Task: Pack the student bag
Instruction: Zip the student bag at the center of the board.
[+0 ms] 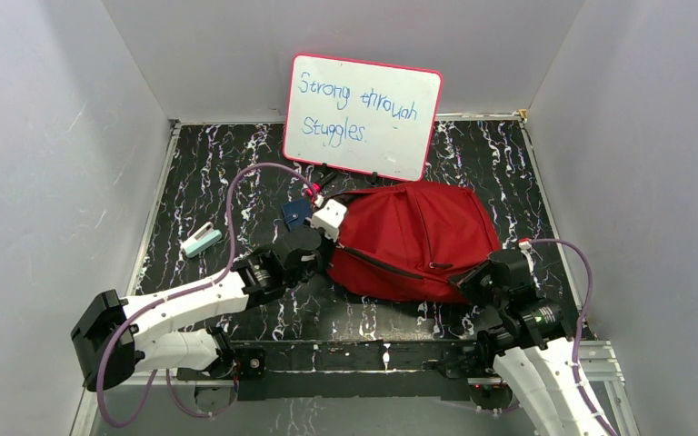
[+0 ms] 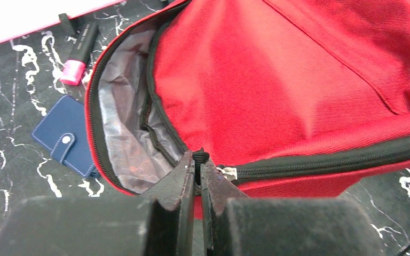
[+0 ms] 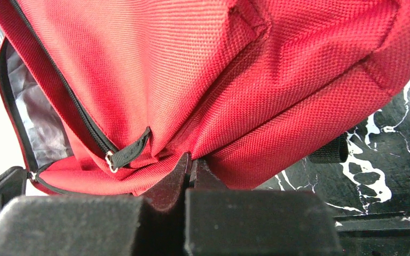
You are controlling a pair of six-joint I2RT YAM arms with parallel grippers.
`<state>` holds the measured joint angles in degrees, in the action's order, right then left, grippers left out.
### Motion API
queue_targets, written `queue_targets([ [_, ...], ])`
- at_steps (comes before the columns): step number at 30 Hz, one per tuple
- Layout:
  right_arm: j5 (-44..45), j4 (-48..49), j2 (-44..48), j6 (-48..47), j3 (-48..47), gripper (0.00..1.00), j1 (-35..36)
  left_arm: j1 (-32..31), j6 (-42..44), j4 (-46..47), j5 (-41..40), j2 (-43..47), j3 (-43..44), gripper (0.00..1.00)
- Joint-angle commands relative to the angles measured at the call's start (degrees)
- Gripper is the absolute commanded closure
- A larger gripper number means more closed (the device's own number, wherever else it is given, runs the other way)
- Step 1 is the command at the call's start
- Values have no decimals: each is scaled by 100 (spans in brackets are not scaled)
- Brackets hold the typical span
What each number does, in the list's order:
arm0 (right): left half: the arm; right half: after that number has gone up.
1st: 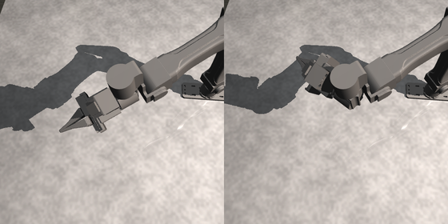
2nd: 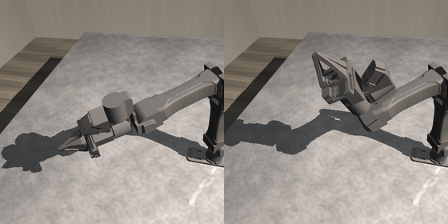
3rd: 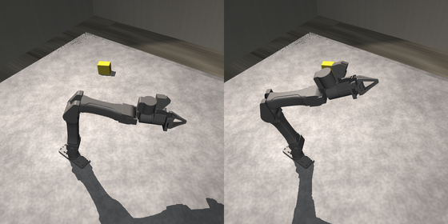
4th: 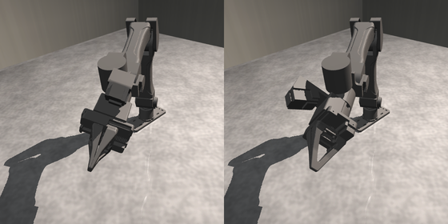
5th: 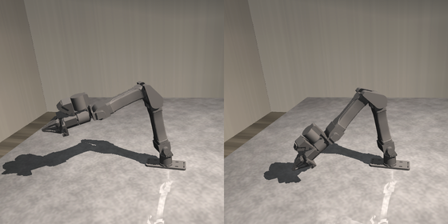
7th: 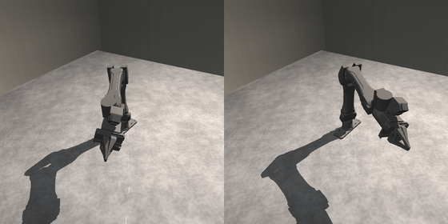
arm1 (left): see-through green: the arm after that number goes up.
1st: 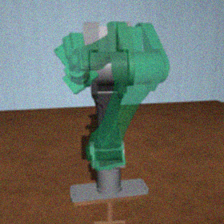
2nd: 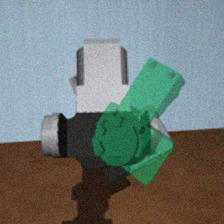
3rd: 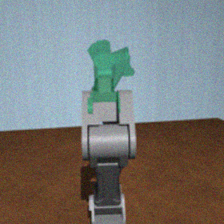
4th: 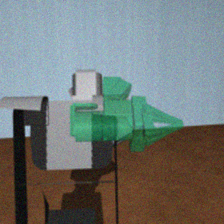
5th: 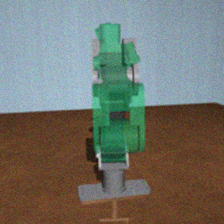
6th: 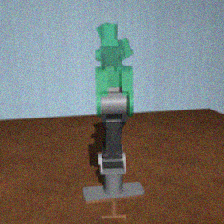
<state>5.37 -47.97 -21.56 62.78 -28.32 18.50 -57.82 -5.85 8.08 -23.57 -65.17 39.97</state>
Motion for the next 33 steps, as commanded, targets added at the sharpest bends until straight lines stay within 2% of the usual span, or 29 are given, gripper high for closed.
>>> queue_targets([
  [1, 663, -365, 56, -252, -170, 100, -31, 582, 390, -138, -655, 103, 183, 100],
  [5, 558, -243, 92, -426, -231, 100, -31, 702, 533, -79, -128, 201, 213, 100],
  [10, -276, 816, 177, -1172, -386, 99, -31, 700, 428, -78, 977, 248, 269, 100],
  [15, -1745, 2259, 117, -2108, -541, 69, -36, 697, 182, -14, 1763, 183, 293, 100],
  [17, -2636, 2843, -71, -2456, -574, 62, -35, 709, 98, 10, 2003, 161, 315, 100],
  [19, -3493, 3281, -401, -2880, -722, 59, -37, 702, 36, -5, 2071, 138, 336, 100],
  [21, -3911, 3331, -770, -3250, -961, 57, -31, 701, 2, 7, 2084, 151, 307, 100],
  [24, -3675, 2790, -1137, -3707, -1398, 55, -36, 700, -27, 11, 2040, 222, 265, 100],
  [27, -3372, 2450, -1129, -3939, -1630, 54, -33, 702, -88, 5, 1899, 313, 219, 100],
  [30, -3528, 2674, -898, -4170, -1526, 54, -33, 702, -177, -4, 1634, 371, 170, 100],
  [33, -3748, 3402, -609, -4454, -1166, 54, -37, 703, -342, -147, 1188, 365, 173, 100],
])
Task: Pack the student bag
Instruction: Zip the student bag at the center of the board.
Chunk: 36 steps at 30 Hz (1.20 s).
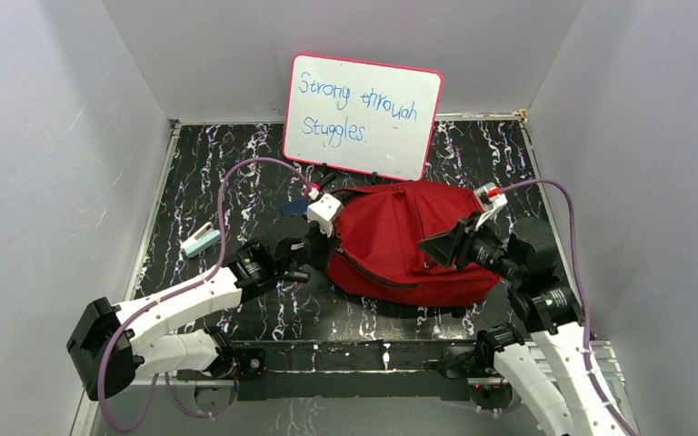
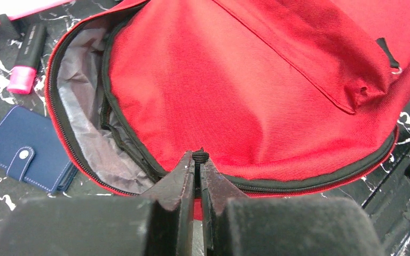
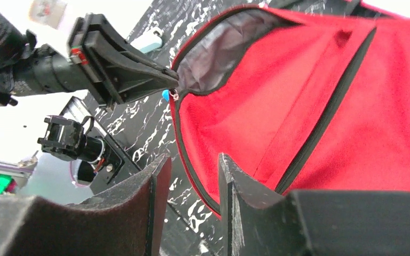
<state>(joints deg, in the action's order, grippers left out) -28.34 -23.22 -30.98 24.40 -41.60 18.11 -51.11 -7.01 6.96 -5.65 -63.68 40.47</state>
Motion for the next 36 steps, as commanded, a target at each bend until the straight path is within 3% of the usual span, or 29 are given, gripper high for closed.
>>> queue_targets([
  [1, -477, 1278, 400, -684, 302, 55, 5, 32, -296, -102, -797, 209, 129, 100],
  [5, -829, 2581, 246, -788, 676, 55, 3, 31, -636, -279, -1068, 215, 108, 100],
  [12, -948, 2997, -812, -1405, 578, 54, 239, 31, -961, -31, -704, 256, -77, 100],
  [15, -453, 2949, -1210, -1777, 440, 54, 823, 29, -940, 22, -591, 188, -51, 100],
  [22, 1542, 2589, -2186, -2715, 24, 54, 3063, 31, -929, -16, -634, 76, 95, 100],
  [28, 2341, 2934, -2610, -2745, 188, 50, 3834, 23, -1025, 11, -570, 89, 49, 100],
  [36, 3063, 3285, -3406, -2712, -13, 42, 4273, 31, -1031, 44, -528, 84, 44, 100],
])
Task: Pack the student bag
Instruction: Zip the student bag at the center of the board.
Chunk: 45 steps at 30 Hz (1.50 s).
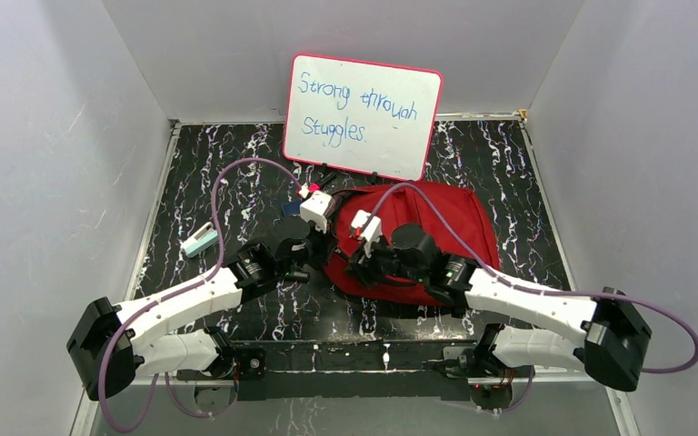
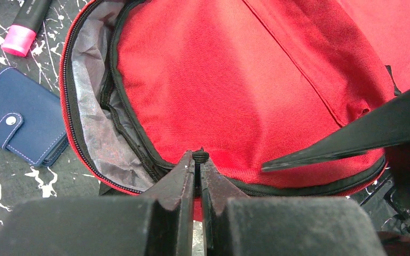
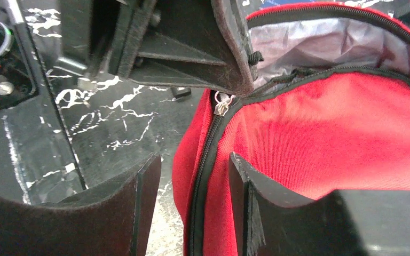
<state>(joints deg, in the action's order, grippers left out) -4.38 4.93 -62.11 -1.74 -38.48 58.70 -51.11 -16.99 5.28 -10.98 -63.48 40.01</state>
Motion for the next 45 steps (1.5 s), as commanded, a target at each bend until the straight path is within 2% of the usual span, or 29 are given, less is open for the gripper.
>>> queue_targets([
  [1, 833, 459, -392, -108, -349, 42, 277, 31, -32, 211, 8, 64, 94, 100],
  [7, 1553, 290, -627, -120, -323, 48, 476, 30, -15, 223, 7, 35, 134, 100],
  [15, 2150, 70, -309, -79, -184, 94, 564, 32, -16, 217, -12, 6, 190, 100],
  [17, 2222, 17, -217, -81, -154, 100, 561, 32, -17, 190, -56, 32, 190, 100],
  [20, 2122, -97, -52, -47, -111, 100, 572, 32, -8, 130, -180, 21, 219, 100],
  [27, 1185, -348, 70, -10, 19, 100, 629, 42, 231, -83, -829, -355, 621, 100],
  [33, 1054, -460, 57, 129, 138, 100, 793, 358, 392, -405, -1551, -629, 1151, 100],
  [45, 553, -649, 445, 254, 382, 100, 849, 1185, 805, -317, -1070, -1201, 1717, 100],
])
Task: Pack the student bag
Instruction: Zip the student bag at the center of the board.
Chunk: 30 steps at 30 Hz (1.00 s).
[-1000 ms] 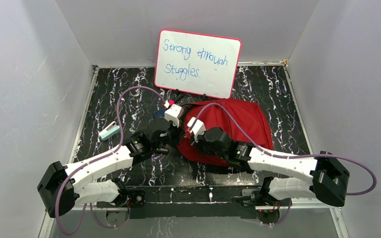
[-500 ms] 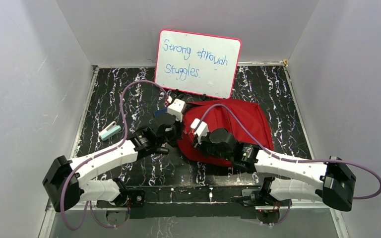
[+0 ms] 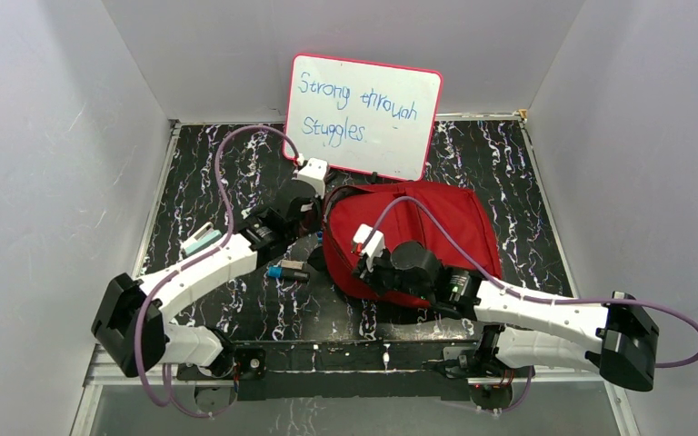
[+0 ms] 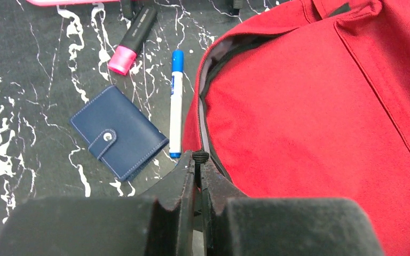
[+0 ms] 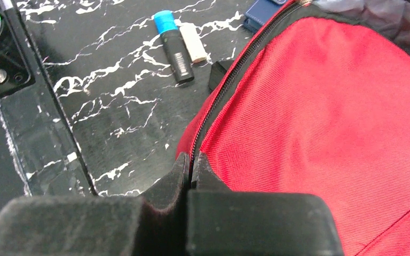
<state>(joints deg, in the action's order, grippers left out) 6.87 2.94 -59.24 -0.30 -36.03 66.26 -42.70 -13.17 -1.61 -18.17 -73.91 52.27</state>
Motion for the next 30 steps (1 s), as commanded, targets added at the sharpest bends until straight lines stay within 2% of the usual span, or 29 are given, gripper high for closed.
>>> queue_targets([
  [1, -636, -460, 163, 102, 153, 100, 93, 402, 507, 405, -266, -252, 594, 100],
  [11, -1264, -429, 193, 38, 203, 100, 116, 653, 1057, 822, 392, -1315, 1560, 100],
  [16, -1607, -338, 217, 38, 260, 100, 137, 676, 1272, 1191, 1094, -1816, 1877, 100],
  [20, -1833, -156, 86, 38, 218, 100, 206, 681, 1471, 1132, 1304, -2316, 2377, 100],
  [27, -1923, -95, -34, -183, 156, 100, 491, 695, 1770, 997, 1485, -2858, 3072, 100],
  [30, -1702, 15, 170, -119, 224, 100, 502, 697, 1775, 1059, 1617, -2746, 3013, 100],
])
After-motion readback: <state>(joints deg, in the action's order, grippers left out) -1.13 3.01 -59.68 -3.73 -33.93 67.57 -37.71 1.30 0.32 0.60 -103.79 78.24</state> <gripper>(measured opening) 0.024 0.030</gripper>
